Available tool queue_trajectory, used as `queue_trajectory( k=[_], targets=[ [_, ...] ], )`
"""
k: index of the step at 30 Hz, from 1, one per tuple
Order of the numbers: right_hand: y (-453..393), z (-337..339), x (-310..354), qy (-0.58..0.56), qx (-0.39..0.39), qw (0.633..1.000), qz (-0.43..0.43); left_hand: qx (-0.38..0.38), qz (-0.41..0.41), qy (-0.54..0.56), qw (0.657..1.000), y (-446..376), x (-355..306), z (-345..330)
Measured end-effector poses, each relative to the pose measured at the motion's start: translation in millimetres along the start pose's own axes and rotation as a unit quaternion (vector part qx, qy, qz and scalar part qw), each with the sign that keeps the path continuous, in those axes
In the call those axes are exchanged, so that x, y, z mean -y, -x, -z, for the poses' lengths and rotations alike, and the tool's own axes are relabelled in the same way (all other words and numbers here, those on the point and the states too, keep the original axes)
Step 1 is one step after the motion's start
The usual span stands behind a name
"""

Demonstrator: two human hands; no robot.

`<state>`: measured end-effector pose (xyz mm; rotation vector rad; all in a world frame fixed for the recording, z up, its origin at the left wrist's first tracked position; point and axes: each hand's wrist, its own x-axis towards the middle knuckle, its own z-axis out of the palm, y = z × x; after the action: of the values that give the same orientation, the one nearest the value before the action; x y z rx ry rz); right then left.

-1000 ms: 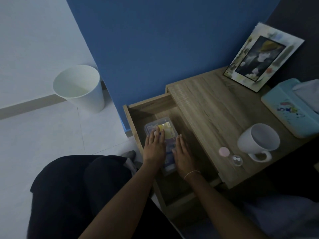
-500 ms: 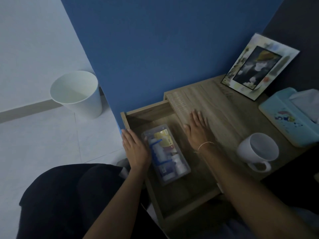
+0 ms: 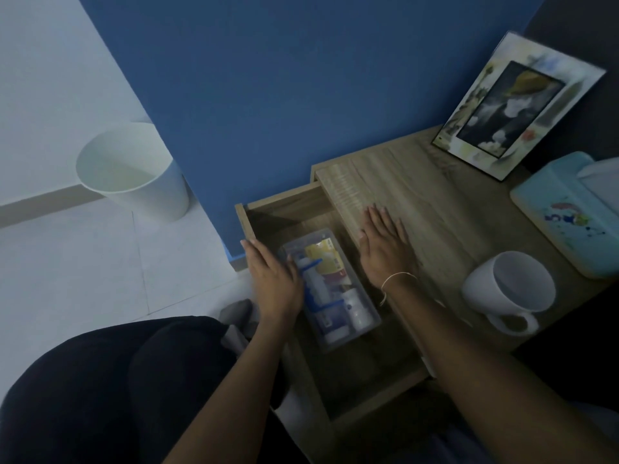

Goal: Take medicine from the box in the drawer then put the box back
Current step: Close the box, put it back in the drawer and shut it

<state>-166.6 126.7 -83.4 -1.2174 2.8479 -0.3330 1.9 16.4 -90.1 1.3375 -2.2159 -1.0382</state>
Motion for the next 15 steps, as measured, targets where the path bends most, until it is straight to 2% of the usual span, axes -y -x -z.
queue_trajectory(
  k=[10, 15],
  targets=[
    [0.5, 0.1, 0.6, 0.001, -0.001, 1.0, 0.003, 0.055, -0.035, 0.082, 0.995, -3.3, -34.0, -22.5],
    [-0.7, -0.5, 0.7, 0.002, -0.004, 1.0, 0.004, 0.11, -0.057, 0.101, 0.987, -8.8, -45.9, -35.3]
  ],
)
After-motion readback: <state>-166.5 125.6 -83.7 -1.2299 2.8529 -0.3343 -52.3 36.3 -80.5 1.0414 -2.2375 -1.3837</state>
